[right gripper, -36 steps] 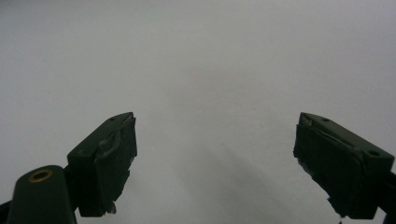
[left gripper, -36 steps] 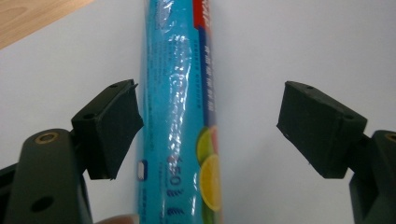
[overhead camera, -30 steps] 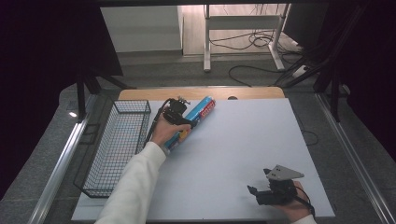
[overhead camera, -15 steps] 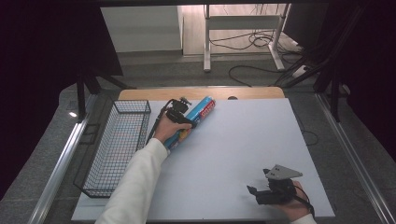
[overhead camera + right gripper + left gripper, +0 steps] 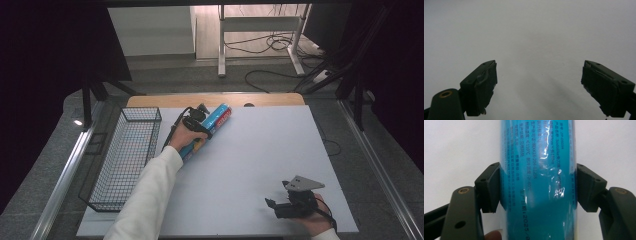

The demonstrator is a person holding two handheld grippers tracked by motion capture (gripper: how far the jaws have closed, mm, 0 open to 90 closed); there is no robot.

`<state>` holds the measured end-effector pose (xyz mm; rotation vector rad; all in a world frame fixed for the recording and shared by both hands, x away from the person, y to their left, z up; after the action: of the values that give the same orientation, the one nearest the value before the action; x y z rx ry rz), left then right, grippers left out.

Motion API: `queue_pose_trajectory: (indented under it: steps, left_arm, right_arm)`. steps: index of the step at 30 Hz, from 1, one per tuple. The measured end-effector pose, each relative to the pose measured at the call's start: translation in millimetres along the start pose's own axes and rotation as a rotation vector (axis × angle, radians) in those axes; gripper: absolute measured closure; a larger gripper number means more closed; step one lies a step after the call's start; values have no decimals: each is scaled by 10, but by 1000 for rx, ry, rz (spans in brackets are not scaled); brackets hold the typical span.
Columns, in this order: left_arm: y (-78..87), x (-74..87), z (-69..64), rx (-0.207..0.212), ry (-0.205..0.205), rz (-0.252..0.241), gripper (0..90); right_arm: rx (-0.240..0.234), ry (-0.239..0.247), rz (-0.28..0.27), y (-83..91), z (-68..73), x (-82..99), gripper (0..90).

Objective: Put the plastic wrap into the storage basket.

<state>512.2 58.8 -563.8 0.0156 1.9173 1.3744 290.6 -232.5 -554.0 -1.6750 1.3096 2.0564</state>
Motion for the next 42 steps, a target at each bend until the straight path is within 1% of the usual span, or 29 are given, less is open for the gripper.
queue_pose_trajectory:
  steps: [3, 6, 9, 10, 11, 12, 15, 17, 18, 20, 23, 24, 26, 33, 37, 39, 40, 41, 42]
  left_arm:
    - [1, -3, -6, -9, 3, 2, 319]
    - [6, -8, -19, -19, -3, 14, 320]
    - [24, -1, -23, 0, 20, 29, 321]
    - [24, -1, -23, 0, 20, 29, 321]
    - [42, 1, -30, 7, 30, 27, 321]
    - [77, -1, -33, 5, 14, 28, 321]
    - [144, -2, -47, 14, 20, 26, 321]
    - [202, -4, -57, 18, 14, 23, 321]
    - [233, -5, -60, 20, 4, 22, 321]
    - [301, -4, -77, 21, 1, 20, 321]
    - [406, 0, -109, 26, 0, 5, 321]
    - [406, 0, -109, 26, 0, 5, 321]
    - [528, 18, -138, 33, -3, -6, 321]
    - [839, 104, -208, 48, 5, -41, 321]
    - [987, 147, -229, 33, -7, -56, 321]
    - [1057, 163, -238, 26, -5, -62, 321]
    - [1057, 163, -238, 26, -5, -62, 321]
    - [1117, 180, -243, 21, -5, -68, 321]
    - [1146, 192, -247, 27, -3, -70, 321]
  right_arm:
    - [7, 3, 4, 2, -10, 6, 137]
    - [11, 1, 1, 4, -17, 4, 138]
    - [14, -3, -2, 4, -20, 0, 138]
    - [14, -3, -2, 4, -20, 0, 138]
    - [15, -3, -3, 5, -22, 0, 138]
    - [18, -3, -2, 7, -25, -1, 139]
    - [20, -3, -2, 7, -28, -1, 139]
    - [22, -3, -2, 8, -29, -1, 139]
    - [23, -2, -3, 9, -29, -2, 139]
    - [24, -1, -3, 8, -31, -2, 139]
    - [27, -3, -2, 9, -31, -1, 139]
    - [27, -3, -2, 9, -31, -1, 139]
    - [32, -3, -2, 13, -31, -4, 139]
    - [35, -3, -3, 16, -32, -6, 140]
    - [36, -1, -6, 12, -26, -15, 140]
    - [38, 1, -5, 9, -26, -15, 141]
    - [38, 1, -5, 9, -26, -15, 141]
    - [40, 2, -3, 5, -26, -13, 141]
    - [40, 2, -3, 5, -25, -14, 141]
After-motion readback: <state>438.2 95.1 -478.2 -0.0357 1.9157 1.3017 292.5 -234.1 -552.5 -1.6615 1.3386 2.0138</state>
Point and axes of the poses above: each handheld gripper's, and its own axes: y roughly backward along the jaws, x roughly out of its underside, z roughly to its left, the point moved 7 cm from there along -y, roughly forward along the jaws, and after that the axes turned 12 degrees about -z, right-handed, at the moved point
